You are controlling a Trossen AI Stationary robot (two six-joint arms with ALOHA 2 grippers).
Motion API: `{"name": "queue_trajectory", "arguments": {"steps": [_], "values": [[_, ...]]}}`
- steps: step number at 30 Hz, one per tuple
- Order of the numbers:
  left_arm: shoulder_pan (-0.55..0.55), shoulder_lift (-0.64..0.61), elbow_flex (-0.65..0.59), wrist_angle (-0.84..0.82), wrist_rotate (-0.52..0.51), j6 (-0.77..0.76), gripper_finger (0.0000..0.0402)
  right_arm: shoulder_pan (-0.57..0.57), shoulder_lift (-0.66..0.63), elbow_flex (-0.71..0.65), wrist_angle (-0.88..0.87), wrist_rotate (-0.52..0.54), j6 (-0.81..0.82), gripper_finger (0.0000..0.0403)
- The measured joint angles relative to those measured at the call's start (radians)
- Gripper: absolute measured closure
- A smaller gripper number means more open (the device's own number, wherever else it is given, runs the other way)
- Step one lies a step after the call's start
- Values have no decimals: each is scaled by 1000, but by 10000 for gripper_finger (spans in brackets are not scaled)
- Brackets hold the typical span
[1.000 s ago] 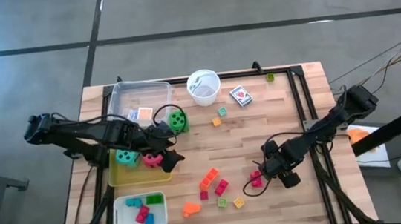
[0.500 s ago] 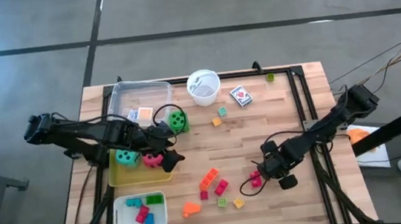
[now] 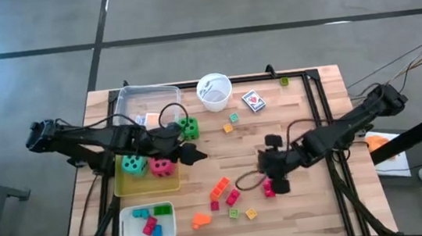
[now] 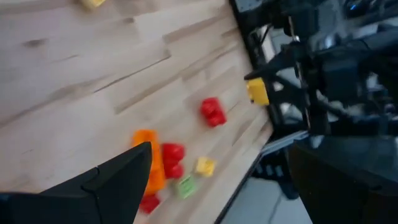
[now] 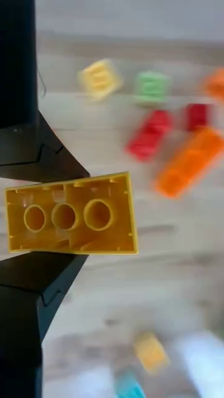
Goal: Pick & Place Toys
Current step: Put the light orange game piece into the white bin
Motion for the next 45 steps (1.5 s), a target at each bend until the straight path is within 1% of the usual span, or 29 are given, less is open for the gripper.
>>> {"name": "queue_trajectory", "arguments": {"steps": [6,11,13,20,24,27,31,36,40,45], "values": [[16,71,0,152,0,-43,42,-110,54,186,-4,31,-39,269],[29,102,0,231,0,-61,42,-182,123,315,-6,7,-85,269],[36,111,0,247,0,-63,42,-195,154,354,-11,-10,-116,269],[51,116,0,271,9,-66,42,-201,260,470,-60,-20,-198,269],[51,116,0,268,59,-62,42,-203,297,526,-60,-39,-237,269],[51,116,-1,256,68,-62,46,-203,314,560,-60,-44,-281,269],[51,116,-1,251,78,-63,73,-204,325,594,-65,-44,-310,269],[51,115,-1,257,82,-63,126,-204,327,602,-71,-44,-329,268],[51,115,-1,261,82,-66,169,-204,328,601,-72,-41,-329,259],[52,114,-1,274,83,-62,217,-204,328,601,-68,-41,-330,267]]}}
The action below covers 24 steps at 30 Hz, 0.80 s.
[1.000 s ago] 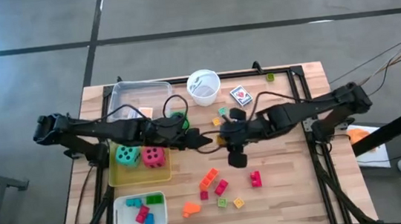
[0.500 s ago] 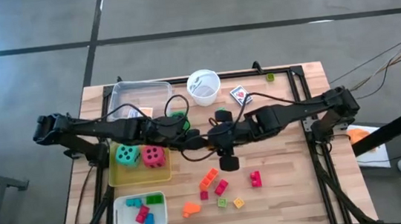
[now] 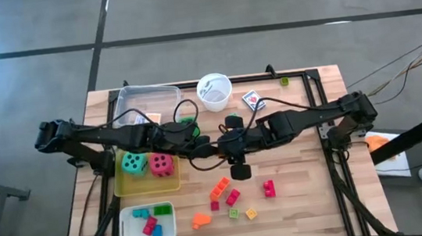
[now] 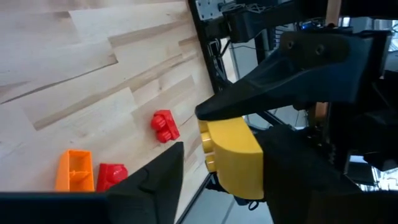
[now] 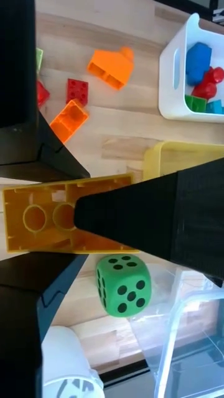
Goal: Pick & Place Toys
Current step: Put the light orange game piece into the white bin
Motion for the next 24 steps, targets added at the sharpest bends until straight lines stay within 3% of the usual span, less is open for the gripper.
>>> {"name": "queue_trajectory", "arguments": {"steps": [15,20,24], "values": [[1,-1,0,9,10,-7,318,1,0,-1,7,4,-5,266],[1,2,-1,8,13,-2,377,1,-2,6,56,-2,0,214],[2,2,-3,10,10,2,387,1,-6,4,56,-3,-4,170]]}}
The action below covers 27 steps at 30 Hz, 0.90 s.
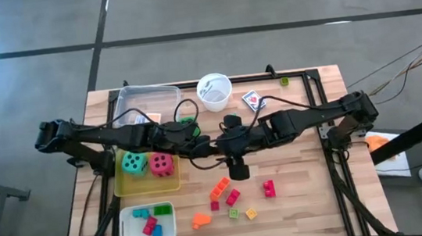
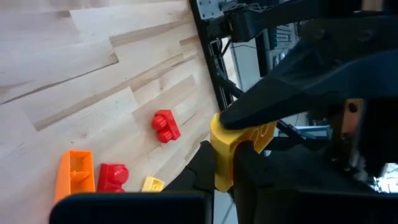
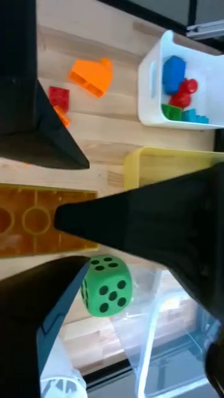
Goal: Pick & Place Toys
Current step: Put the light orange game piece into the white bin
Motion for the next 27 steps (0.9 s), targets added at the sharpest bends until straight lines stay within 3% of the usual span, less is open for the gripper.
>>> {"name": "queue_trajectory", "arguments": {"steps": [12,23,27], "values": [[0,-2,1,-120,26,43,391,0,-15,-1,-25,0,4,99],[-8,-57,6,-288,159,234,391,-4,-89,-3,-88,3,121,94],[-46,-95,31,-461,183,306,391,-17,-115,-5,-102,3,187,94]]}}
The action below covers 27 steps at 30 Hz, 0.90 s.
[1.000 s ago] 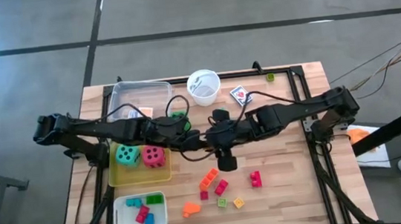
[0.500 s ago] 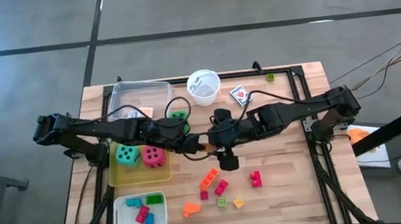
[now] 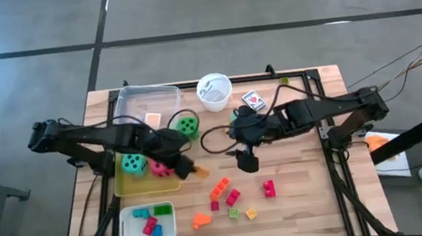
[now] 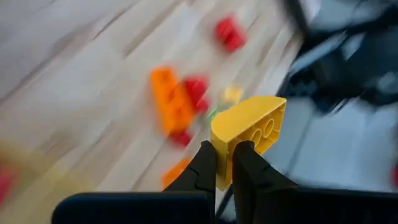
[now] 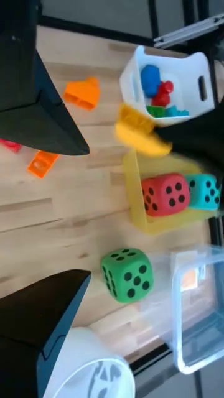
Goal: Pick & Place Toys
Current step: Put the light orange game piece into the white bin
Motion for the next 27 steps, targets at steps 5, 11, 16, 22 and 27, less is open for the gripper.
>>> {"name": "queue_trajectory", "arguments": {"steps": [5,11,16,22,27], "values": [[-111,-22,55,-275,28,133,391,-18,-14,-3,-32,10,2,94],[-329,-22,64,-406,85,112,391,-39,-10,-12,-53,10,-19,93],[-499,-19,8,-412,97,-43,391,-50,-8,-19,-51,10,-25,93],[-619,-18,-115,-384,101,-309,391,-56,-9,-21,-52,10,-25,93],[-666,-13,-191,-248,102,-420,391,-56,-8,-21,-61,7,-25,93]]}}
